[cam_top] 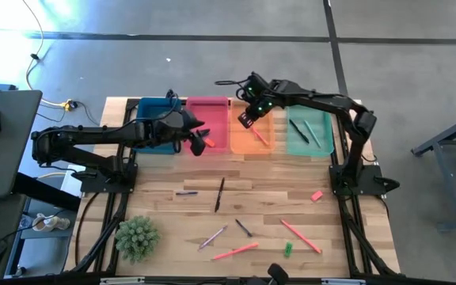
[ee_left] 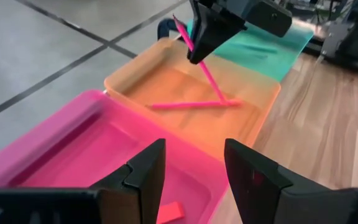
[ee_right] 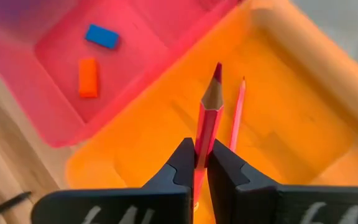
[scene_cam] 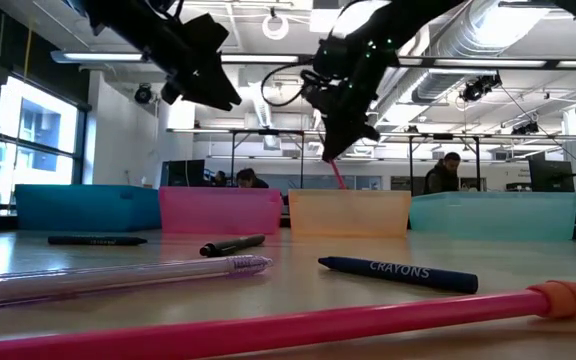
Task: Sort crayons/erasers/pens/pencils in bins
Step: Put the pink pencil into the orange bin
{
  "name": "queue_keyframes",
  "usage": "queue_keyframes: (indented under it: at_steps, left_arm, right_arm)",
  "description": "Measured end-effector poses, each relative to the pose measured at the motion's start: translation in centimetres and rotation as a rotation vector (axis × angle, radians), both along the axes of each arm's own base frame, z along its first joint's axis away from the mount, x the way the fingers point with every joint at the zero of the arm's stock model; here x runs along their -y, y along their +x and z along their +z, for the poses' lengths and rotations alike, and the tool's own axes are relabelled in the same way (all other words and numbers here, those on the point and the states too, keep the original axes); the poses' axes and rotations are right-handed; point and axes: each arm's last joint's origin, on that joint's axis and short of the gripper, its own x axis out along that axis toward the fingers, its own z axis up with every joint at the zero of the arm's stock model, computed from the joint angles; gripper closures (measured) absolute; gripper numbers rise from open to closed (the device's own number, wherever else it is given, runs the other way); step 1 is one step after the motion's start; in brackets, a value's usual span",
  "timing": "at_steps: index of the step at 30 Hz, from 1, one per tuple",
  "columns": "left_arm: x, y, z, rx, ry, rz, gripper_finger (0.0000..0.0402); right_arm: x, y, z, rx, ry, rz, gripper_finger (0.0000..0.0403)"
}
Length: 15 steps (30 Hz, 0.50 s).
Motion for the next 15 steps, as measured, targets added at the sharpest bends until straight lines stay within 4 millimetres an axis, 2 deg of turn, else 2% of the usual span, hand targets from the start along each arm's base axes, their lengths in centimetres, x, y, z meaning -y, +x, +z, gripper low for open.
queue_keyframes:
  at_steps: [8,15]
  left_arm:
    - [0.1,-0.2,-0.4,-0.048,-0.019,0.0,0.0248]
    - [0.2,-0.5,-0.9,-0.103,-0.039,-0.001,0.0248]
  right_arm:
    - [0.3,0.4,-2.5,-0.084,0.051,-0.002,0.0398]
    - [0.4,0.6,-2.8,-0.092,0.058,-0.003,0.0396]
